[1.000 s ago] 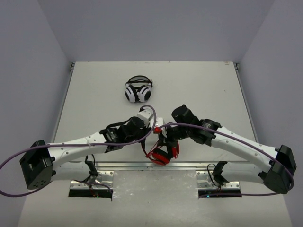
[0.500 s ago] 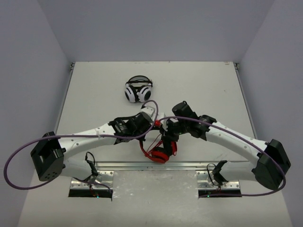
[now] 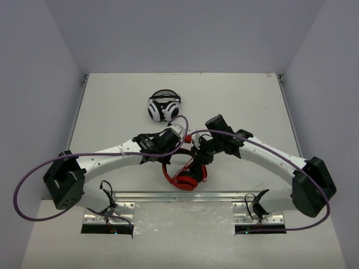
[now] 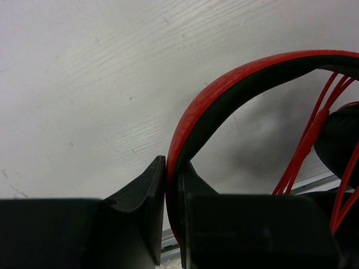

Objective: Wrap the headphones

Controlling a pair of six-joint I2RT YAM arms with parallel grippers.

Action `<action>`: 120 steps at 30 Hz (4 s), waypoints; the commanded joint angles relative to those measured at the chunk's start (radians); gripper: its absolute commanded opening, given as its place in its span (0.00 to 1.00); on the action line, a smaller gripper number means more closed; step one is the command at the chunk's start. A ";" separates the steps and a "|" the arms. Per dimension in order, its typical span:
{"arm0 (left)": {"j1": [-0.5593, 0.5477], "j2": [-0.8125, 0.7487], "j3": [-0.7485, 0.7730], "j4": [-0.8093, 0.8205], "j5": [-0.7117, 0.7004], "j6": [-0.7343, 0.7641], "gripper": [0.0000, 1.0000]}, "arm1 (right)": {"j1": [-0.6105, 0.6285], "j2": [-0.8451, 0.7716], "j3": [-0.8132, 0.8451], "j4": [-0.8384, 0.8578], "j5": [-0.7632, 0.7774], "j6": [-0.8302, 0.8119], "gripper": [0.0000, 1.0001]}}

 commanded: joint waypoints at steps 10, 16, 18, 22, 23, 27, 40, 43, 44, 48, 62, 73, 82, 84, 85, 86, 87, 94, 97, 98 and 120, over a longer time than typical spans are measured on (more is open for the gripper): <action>0.027 -0.038 0.032 0.025 0.046 0.062 0.00 | -0.099 0.076 0.064 -0.060 0.046 0.035 0.33; 0.055 -0.038 0.027 0.018 0.041 0.075 0.00 | -0.162 0.047 0.061 -0.038 0.061 0.071 0.33; 0.059 -0.040 0.026 0.025 0.034 0.070 0.00 | -0.182 0.030 0.058 -0.014 0.055 0.108 0.36; 0.082 -0.041 0.022 0.044 0.021 0.058 0.00 | -0.220 -0.027 0.041 0.097 0.071 0.246 0.56; 0.085 -0.040 0.022 0.050 0.021 0.056 0.00 | -0.219 -0.041 0.047 0.098 0.062 0.260 0.60; 0.091 -0.022 0.027 0.061 0.024 0.058 0.00 | -0.217 -0.062 0.097 0.098 0.011 0.352 0.67; 0.208 -0.009 0.006 0.267 0.304 0.414 0.00 | -0.219 -0.260 0.067 0.049 0.114 0.512 0.72; 0.223 0.026 0.028 0.265 0.319 0.533 0.00 | -0.219 -0.337 0.030 0.033 0.103 0.518 0.72; 0.226 0.032 0.036 0.263 0.333 0.565 0.00 | -0.219 -0.357 0.015 0.016 0.095 0.513 0.72; 0.245 0.052 0.075 0.219 0.484 0.769 0.00 | -0.219 -0.456 -0.034 -0.001 0.066 0.532 0.72; 0.479 0.397 0.354 -0.033 0.765 1.002 0.05 | -0.217 -0.613 -0.200 0.045 -0.139 0.589 0.74; 0.544 0.558 0.464 -0.114 0.779 1.098 0.07 | -0.217 -0.612 -0.205 0.068 -0.172 0.592 0.74; 0.547 0.598 0.493 -0.107 0.672 1.067 0.13 | -0.216 -0.619 -0.235 0.098 -0.179 0.604 0.74; 0.547 0.615 0.509 -0.101 0.658 1.043 0.16 | -0.217 -0.621 -0.232 0.098 -0.178 0.599 0.74; 0.547 0.621 0.516 -0.099 0.650 1.030 0.18 | -0.216 -0.619 -0.232 0.095 -0.176 0.599 0.74; 0.545 0.627 0.524 -0.102 0.643 1.012 0.22 | -0.217 -0.622 -0.231 0.092 -0.175 0.596 0.74; 0.545 0.632 0.536 -0.102 0.635 1.001 0.31 | -0.217 -0.624 -0.231 0.091 -0.172 0.595 0.74; 0.545 0.581 0.559 -0.064 0.572 0.923 0.46 | -0.216 -0.638 -0.228 0.085 -0.161 0.590 0.74; 0.545 0.539 0.593 -0.081 0.541 0.877 0.49 | -0.217 -0.632 -0.228 0.085 -0.156 0.589 0.74; 0.545 0.505 0.598 -0.099 0.538 0.869 0.99 | -0.217 -0.630 -0.228 0.083 -0.150 0.589 0.74; 0.501 -0.386 0.063 0.049 -0.470 -0.064 1.00 | -0.217 -0.644 0.008 -0.270 0.745 0.696 0.99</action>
